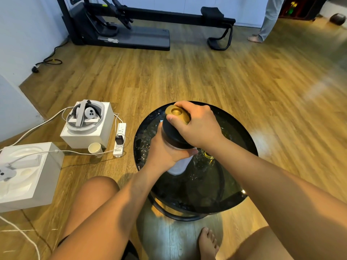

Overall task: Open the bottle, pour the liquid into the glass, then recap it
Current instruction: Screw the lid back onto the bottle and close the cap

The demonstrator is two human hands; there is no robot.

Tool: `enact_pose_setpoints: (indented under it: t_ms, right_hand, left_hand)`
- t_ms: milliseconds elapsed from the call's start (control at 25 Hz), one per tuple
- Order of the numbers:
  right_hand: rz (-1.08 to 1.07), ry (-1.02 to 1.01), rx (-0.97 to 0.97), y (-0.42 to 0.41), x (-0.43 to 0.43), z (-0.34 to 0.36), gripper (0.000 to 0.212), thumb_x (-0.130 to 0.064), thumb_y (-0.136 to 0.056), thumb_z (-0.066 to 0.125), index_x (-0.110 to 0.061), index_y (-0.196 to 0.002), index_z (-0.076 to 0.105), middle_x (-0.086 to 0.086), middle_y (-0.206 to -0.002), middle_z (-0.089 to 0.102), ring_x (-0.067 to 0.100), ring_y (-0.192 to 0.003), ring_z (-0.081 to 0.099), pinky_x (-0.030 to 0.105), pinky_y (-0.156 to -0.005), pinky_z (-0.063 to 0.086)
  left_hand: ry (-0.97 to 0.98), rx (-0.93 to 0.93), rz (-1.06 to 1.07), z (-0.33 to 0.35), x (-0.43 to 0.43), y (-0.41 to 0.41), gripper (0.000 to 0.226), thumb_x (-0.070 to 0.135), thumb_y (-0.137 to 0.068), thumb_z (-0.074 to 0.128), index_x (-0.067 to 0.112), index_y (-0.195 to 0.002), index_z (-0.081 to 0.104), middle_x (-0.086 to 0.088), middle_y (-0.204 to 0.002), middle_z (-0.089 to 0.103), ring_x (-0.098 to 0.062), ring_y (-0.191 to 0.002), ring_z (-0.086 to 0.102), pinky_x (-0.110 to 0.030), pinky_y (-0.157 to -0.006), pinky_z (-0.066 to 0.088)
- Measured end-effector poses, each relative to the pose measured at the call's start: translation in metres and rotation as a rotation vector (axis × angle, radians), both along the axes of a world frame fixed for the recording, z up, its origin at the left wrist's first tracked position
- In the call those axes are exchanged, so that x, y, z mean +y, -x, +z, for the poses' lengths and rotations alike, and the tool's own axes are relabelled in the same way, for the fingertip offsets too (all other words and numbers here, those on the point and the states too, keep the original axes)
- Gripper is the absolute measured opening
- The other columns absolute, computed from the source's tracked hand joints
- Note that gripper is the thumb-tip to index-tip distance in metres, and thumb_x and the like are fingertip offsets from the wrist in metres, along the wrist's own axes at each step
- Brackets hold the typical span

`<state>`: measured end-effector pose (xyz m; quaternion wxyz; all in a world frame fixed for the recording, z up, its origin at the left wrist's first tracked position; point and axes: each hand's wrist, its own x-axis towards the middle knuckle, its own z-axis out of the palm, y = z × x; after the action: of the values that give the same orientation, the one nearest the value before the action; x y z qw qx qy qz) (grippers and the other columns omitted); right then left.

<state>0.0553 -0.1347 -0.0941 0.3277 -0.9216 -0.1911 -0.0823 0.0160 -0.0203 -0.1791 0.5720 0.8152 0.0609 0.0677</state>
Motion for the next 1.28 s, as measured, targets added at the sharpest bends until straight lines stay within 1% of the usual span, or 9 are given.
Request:
enact_pose_setpoints:
  t_ms: [160,320,480,640,760,840,920,1120,1280]
  right_hand:
    - [-0.019,0.014,0.017,0.000,0.000,0.001,0.049,-0.062,-0.085,0.052,-0.028,-0.116,0.067,0.003,-0.097,0.073,0.029,-0.095,0.065,0.047,-0.082,0.055]
    - [-0.033,0.025,0.033,0.001,0.000,0.002,0.043,-0.058,-0.089,0.057,-0.027,-0.118,0.066,0.004,-0.099,0.073,0.030,-0.097,0.065,0.046,-0.084,0.055]
    - [-0.043,0.022,0.042,0.001,-0.001,0.003,0.043,-0.056,-0.091,0.059,-0.026,-0.121,0.066,0.005,-0.104,0.073,0.031,-0.101,0.064,0.046,-0.086,0.053]
    - [-0.043,0.030,0.038,0.001,-0.001,0.004,0.044,-0.057,-0.091,0.058,-0.026,-0.122,0.065,0.004,-0.105,0.073,0.031,-0.101,0.064,0.047,-0.088,0.053]
    - [-0.052,0.028,0.039,0.001,0.000,0.003,0.043,-0.057,-0.091,0.058,-0.027,-0.122,0.065,0.003,-0.104,0.073,0.030,-0.101,0.064,0.046,-0.088,0.053]
    - [-0.062,0.026,0.043,0.002,0.001,0.003,0.043,-0.057,-0.091,0.058,-0.027,-0.121,0.065,0.002,-0.103,0.073,0.029,-0.100,0.064,0.046,-0.088,0.053]
    - [-0.075,0.024,0.050,0.002,0.001,0.003,0.044,-0.058,-0.091,0.058,-0.028,-0.122,0.065,0.002,-0.103,0.073,0.030,-0.101,0.064,0.046,-0.088,0.053]
    - [-0.093,0.042,0.067,0.003,0.001,0.004,0.047,-0.060,-0.091,0.056,-0.030,-0.126,0.063,0.002,-0.108,0.072,0.030,-0.105,0.063,0.049,-0.091,0.052]
    - [-0.110,0.030,0.061,0.005,0.002,0.004,0.047,-0.060,-0.091,0.055,-0.029,-0.126,0.062,0.002,-0.109,0.072,0.029,-0.104,0.063,0.049,-0.089,0.054]
  left_hand:
    - [-0.032,0.006,0.035,0.002,-0.004,0.002,0.103,0.053,-0.044,0.095,0.033,-0.130,0.041,0.015,-0.114,0.063,-0.006,-0.107,0.062,-0.027,-0.087,0.055]
    - [-0.040,0.011,0.064,0.003,-0.008,0.003,0.104,0.052,-0.045,0.095,0.033,-0.130,0.040,0.016,-0.112,0.060,-0.006,-0.106,0.061,-0.024,-0.084,0.052]
    - [-0.033,0.006,0.083,0.004,-0.011,0.004,0.106,0.051,-0.045,0.095,0.032,-0.132,0.039,0.015,-0.114,0.060,-0.007,-0.106,0.060,-0.026,-0.087,0.052]
    - [-0.046,0.000,0.083,0.006,-0.013,0.005,0.105,0.051,-0.046,0.095,0.032,-0.132,0.039,0.018,-0.110,0.057,-0.007,-0.103,0.058,-0.024,-0.084,0.049]
    - [-0.045,0.004,0.081,0.006,-0.013,0.005,0.106,0.053,-0.045,0.094,0.031,-0.132,0.038,0.018,-0.109,0.057,-0.008,-0.106,0.060,-0.027,-0.086,0.051]
    - [-0.042,0.001,0.078,0.006,-0.013,0.005,0.106,0.051,-0.047,0.094,0.029,-0.134,0.038,0.021,-0.105,0.055,-0.004,-0.101,0.058,-0.016,-0.081,0.048]
    - [-0.030,0.004,0.077,0.008,-0.013,0.005,0.104,0.046,-0.049,0.095,0.027,-0.134,0.038,0.026,-0.097,0.051,0.003,-0.093,0.053,-0.005,-0.072,0.039]
    - [-0.013,0.011,0.076,0.007,-0.014,0.006,0.096,0.043,-0.051,0.096,0.035,-0.126,0.037,0.028,-0.094,0.050,0.010,-0.086,0.051,-0.006,-0.067,0.038]
    - [0.013,0.020,0.081,0.007,-0.015,0.005,0.100,0.040,-0.053,0.096,0.029,-0.133,0.037,0.027,-0.094,0.049,0.001,-0.092,0.052,-0.006,-0.069,0.036]
